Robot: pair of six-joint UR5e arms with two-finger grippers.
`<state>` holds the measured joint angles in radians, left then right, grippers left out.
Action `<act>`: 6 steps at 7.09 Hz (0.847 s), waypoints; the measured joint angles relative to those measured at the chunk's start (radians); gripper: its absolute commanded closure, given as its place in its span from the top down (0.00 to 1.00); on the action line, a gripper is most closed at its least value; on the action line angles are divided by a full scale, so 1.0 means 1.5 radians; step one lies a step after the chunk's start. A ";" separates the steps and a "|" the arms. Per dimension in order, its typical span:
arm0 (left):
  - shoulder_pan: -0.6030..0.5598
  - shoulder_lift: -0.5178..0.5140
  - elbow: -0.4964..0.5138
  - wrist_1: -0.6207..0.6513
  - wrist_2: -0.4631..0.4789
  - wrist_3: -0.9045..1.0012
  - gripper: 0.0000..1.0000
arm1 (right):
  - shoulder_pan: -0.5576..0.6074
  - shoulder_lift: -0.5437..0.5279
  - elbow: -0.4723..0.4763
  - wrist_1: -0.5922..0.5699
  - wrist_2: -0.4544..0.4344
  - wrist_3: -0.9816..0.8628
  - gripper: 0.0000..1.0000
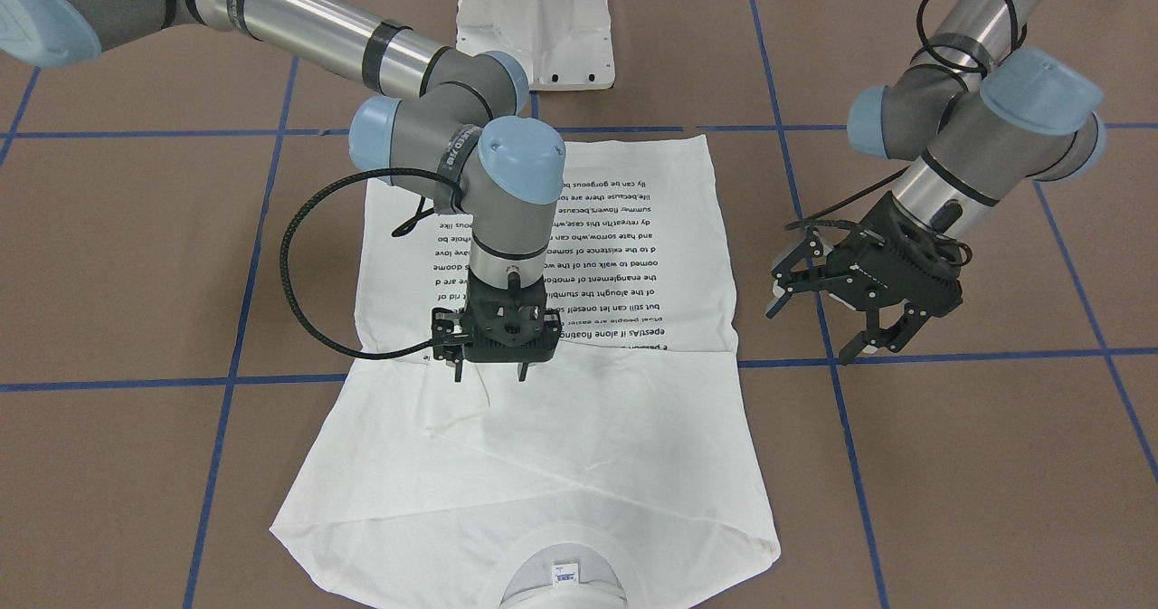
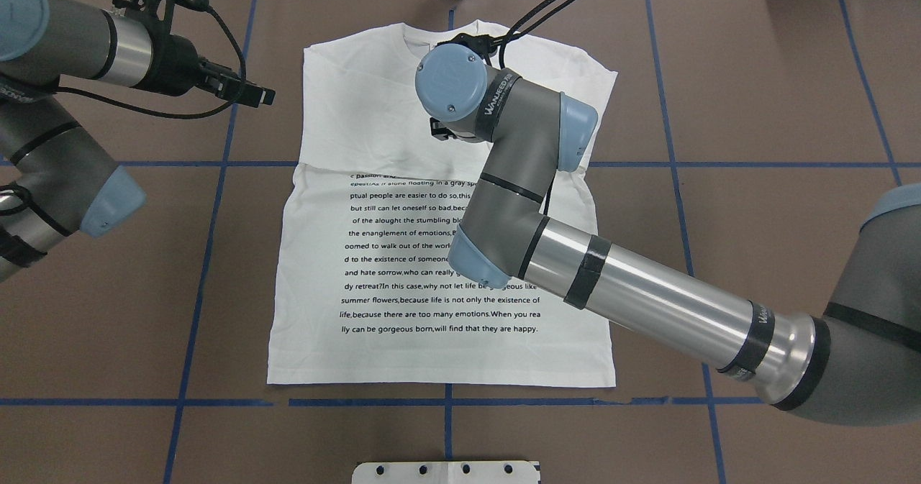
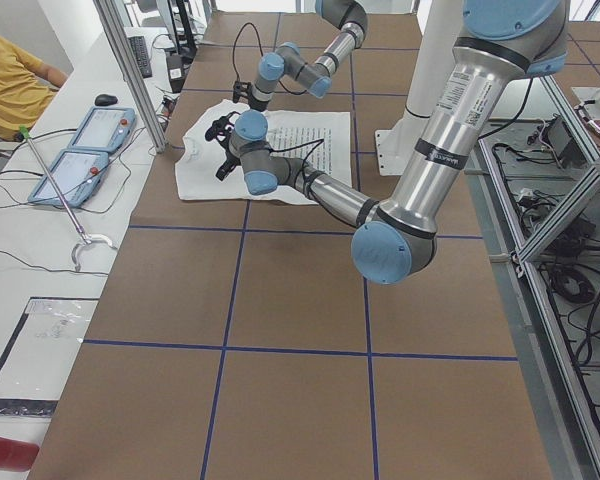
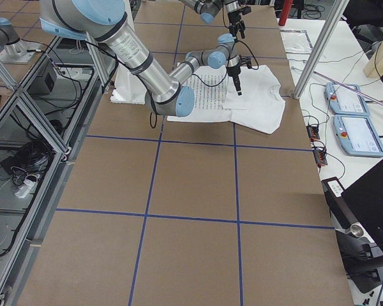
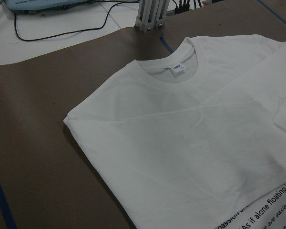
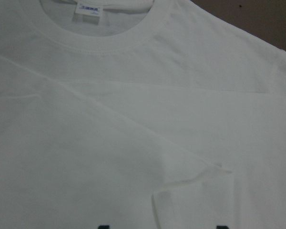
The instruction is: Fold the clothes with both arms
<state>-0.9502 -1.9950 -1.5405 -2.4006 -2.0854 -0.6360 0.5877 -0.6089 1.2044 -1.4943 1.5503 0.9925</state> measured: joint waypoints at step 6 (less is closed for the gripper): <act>0.002 0.004 0.004 -0.001 0.004 -0.003 1.00 | -0.019 -0.073 0.058 -0.003 -0.004 -0.182 0.32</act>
<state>-0.9475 -1.9890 -1.5347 -2.4015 -2.0801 -0.6409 0.5593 -0.7185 1.2913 -1.4986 1.5445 0.7194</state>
